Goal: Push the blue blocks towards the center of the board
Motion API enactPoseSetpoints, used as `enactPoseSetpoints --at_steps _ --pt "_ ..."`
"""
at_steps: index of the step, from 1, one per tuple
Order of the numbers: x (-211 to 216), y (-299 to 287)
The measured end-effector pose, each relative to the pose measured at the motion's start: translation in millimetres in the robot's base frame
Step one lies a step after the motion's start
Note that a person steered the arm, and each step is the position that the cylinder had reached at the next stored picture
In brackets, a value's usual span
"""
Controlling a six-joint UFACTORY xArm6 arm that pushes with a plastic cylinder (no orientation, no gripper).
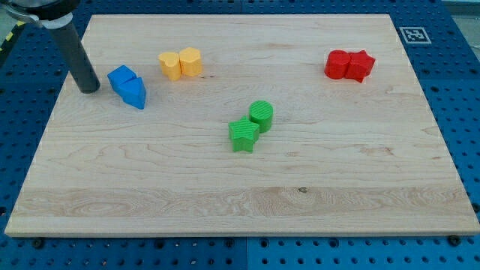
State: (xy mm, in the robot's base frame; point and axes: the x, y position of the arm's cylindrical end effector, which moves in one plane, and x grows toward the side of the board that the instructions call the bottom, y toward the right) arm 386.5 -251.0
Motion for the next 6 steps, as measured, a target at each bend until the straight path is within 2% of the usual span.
enactPoseSetpoints --at_steps 3,4,5,6 --pt "6 0" --pt "-20 0" --pt "-28 0" --pt "-23 35"
